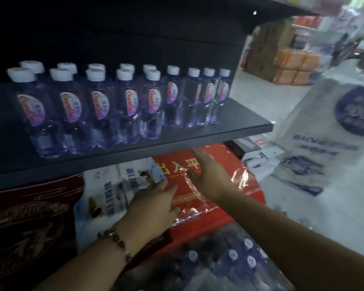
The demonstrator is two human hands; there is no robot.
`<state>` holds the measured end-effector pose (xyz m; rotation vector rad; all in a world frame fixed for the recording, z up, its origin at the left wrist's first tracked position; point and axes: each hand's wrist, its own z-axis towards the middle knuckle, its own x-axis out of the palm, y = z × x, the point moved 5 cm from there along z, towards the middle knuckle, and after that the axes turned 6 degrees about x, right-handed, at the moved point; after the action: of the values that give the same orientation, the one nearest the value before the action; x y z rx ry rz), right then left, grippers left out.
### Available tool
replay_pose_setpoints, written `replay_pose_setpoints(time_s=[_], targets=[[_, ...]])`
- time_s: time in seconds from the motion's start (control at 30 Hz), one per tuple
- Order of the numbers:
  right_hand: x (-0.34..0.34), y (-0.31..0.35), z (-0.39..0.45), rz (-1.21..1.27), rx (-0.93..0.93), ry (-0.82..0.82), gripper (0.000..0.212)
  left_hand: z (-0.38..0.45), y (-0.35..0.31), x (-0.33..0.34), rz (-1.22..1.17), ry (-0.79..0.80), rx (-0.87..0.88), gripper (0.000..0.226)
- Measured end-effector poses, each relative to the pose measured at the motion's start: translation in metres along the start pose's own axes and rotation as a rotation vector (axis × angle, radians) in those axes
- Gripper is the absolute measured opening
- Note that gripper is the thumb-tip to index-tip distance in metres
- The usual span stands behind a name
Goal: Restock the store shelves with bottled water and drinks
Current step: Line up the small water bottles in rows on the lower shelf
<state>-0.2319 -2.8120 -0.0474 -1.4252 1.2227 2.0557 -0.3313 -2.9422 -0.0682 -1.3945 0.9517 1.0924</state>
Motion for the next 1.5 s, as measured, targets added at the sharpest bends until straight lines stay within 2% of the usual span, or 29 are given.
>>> replay_pose_setpoints(time_s=[0.23, 0.4, 0.5, 0.57, 0.67, 0.83, 1.0, 1.23, 1.33, 1.4, 1.5], targets=[[0.039, -0.147, -0.094, -0.23, 0.327, 0.225, 0.078, 0.037, -0.076, 0.079, 0.138, 0.148, 0.195, 0.064], [0.071, -0.22, -0.158, -0.245, 0.483, 0.257, 0.067, 0.056, -0.118, 0.154, 0.242, 0.285, 0.329, 0.067], [0.096, -0.255, -0.183, -0.191, 0.605, 0.318, 0.074, 0.062, -0.137, 0.195, 0.274, 0.37, 0.399, 0.066], [0.111, -0.267, -0.19, -0.185, 0.657, 0.348, 0.074, 0.067, -0.148, 0.219, 0.298, 0.404, 0.441, 0.062], [0.118, -0.276, -0.185, -0.219, 0.677, 0.253, 0.074, 0.079, -0.159, 0.253, 0.323, 0.443, 0.467, 0.059], [0.156, -0.29, -0.181, -0.131, 0.644, 0.292, 0.051, 0.101, -0.161, 0.294, 0.394, 0.481, 0.47, 0.047], [0.167, -0.307, -0.178, -0.052, 0.699, 0.268, 0.054, 0.112, -0.151, 0.319, 0.349, 0.534, 0.442, 0.031], [0.17, -0.323, -0.171, -0.103, 0.705, 0.25, 0.023, 0.116, -0.148, 0.324, 0.393, 0.532, 0.432, 0.026], [0.165, -0.324, -0.173, -0.091, 0.742, 0.231, 0.02, 0.114, -0.141, 0.319, 0.401, 0.479, 0.421, 0.023], [0.161, -0.318, -0.174, -0.098, 0.731, 0.213, 0.021, 0.112, -0.135, 0.31, 0.396, 0.456, 0.436, 0.03], [0.15, -0.301, -0.176, -0.049, 0.735, 0.182, 0.032, 0.106, -0.133, 0.286, 0.435, 0.398, 0.546, 0.034]])
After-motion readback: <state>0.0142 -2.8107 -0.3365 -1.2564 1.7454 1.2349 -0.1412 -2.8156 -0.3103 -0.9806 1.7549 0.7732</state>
